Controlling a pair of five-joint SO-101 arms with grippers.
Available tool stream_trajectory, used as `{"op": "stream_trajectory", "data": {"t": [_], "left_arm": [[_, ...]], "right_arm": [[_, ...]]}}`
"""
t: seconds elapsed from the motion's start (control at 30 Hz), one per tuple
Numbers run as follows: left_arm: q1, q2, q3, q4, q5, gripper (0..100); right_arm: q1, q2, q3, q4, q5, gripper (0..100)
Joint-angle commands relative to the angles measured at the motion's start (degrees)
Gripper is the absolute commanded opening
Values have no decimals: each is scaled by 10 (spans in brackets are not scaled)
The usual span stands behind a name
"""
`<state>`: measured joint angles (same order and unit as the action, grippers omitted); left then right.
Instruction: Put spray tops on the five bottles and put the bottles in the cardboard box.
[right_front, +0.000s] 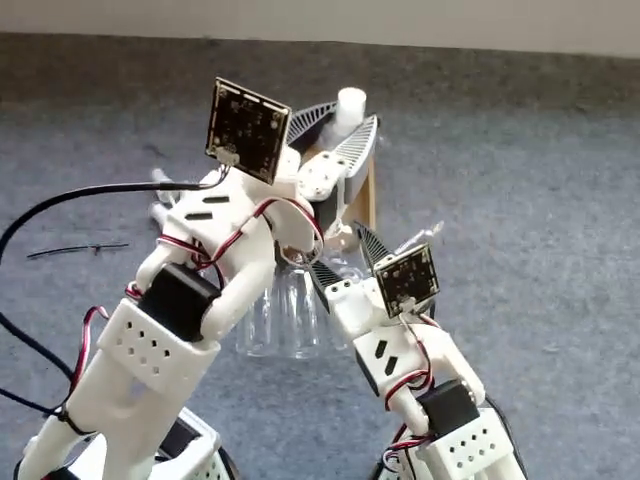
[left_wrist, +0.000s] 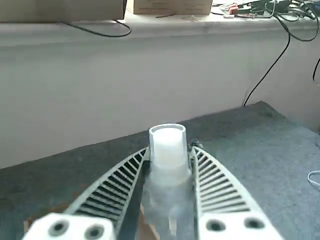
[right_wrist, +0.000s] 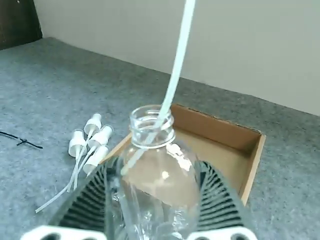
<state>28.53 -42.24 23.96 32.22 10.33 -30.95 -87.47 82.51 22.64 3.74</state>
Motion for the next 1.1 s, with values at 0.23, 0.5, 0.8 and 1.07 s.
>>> {"op": "stream_trajectory", "data": {"t": [0.23,0.5,0.8,1.07], "left_arm": [[2,-57,67,62,-2,40],[7,-68,124,61,-2,107],[41,-73,114,62,-65,130],[40,-68,10,123,-65,132]], "right_arm": [[70,-9,-29,-12,-75,5],[63,-9,-27,-11,-74,5],[63,-9,-27,-11,-74,5],[63,-9,-26,-11,-74,5]]}}
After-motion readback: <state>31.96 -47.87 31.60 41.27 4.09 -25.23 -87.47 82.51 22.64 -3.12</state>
